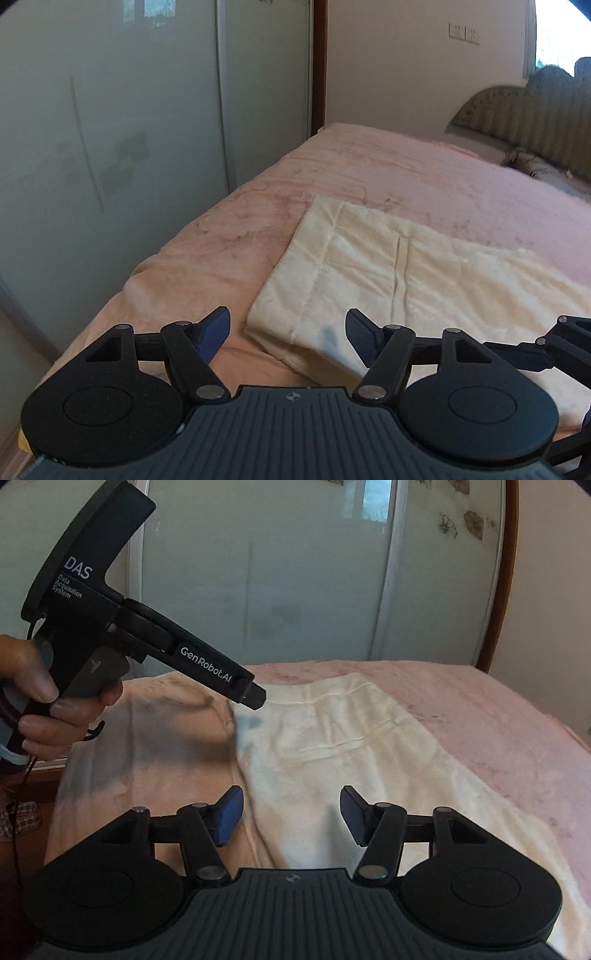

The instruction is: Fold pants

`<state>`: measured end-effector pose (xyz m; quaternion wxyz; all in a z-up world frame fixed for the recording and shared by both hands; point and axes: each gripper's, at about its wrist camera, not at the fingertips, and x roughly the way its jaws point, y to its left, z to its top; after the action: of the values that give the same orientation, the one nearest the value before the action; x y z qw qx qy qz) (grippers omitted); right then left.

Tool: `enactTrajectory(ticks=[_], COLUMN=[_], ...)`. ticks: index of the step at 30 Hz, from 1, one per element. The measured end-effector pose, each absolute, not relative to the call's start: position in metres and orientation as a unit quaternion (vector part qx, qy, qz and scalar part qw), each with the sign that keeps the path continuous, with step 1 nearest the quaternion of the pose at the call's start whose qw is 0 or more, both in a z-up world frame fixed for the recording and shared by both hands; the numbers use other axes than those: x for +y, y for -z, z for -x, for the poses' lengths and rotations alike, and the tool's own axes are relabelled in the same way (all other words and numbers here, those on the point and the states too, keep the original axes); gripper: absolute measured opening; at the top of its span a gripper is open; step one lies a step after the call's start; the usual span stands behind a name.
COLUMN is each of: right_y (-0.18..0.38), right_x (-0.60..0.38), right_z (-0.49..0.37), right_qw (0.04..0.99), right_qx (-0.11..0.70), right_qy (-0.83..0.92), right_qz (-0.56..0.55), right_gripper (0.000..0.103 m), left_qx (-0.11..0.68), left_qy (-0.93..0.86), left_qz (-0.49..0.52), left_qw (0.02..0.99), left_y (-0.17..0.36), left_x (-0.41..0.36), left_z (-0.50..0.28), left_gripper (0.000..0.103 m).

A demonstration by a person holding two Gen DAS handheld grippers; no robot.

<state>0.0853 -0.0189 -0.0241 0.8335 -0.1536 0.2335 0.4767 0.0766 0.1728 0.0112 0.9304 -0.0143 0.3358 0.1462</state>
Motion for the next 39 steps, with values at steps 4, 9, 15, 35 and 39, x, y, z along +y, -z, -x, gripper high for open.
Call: enactTrajectory(ticks=[4, 9, 15, 35, 39], right_y=[0.048, 0.02, 0.014, 0.065, 0.059], right_x=[-0.016, -0.071, -0.185, -0.336, -0.385], right_z=[-0.085, -0.068, -0.079, -0.043, -0.038], right_qw=[0.811, 0.831, 0.931, 0.934, 0.94], right_qx=[0.297, 0.27, 0.271, 0.341, 0.328], right_qy=[-0.489, -0.482, -0.24, -0.097, -0.045], right_qz=[0.122, 0.058, 0.048, -0.048, -0.082], right_gripper=[0.06, 0.059, 0.059, 0.074, 0.074], left_qx=[0.36, 0.323, 0.279, 0.296, 0.29], left_qy=[-0.157, -0.185, -0.084, 0.131, 0.172], left_qz=[-0.04, -0.057, -0.068, -0.209, -0.227], left_qw=[0.919, 0.926, 0.954, 0.923, 0.914], left_y=[0.008, -0.005, -0.032, 0.018, 0.027], left_x=[0.17, 0.166, 0.109, -0.098, -0.135], left_z=[-0.081, -0.067, -0.075, -0.093, -0.095], left_gripper=[0.072, 0.071, 0.075, 0.086, 0.086])
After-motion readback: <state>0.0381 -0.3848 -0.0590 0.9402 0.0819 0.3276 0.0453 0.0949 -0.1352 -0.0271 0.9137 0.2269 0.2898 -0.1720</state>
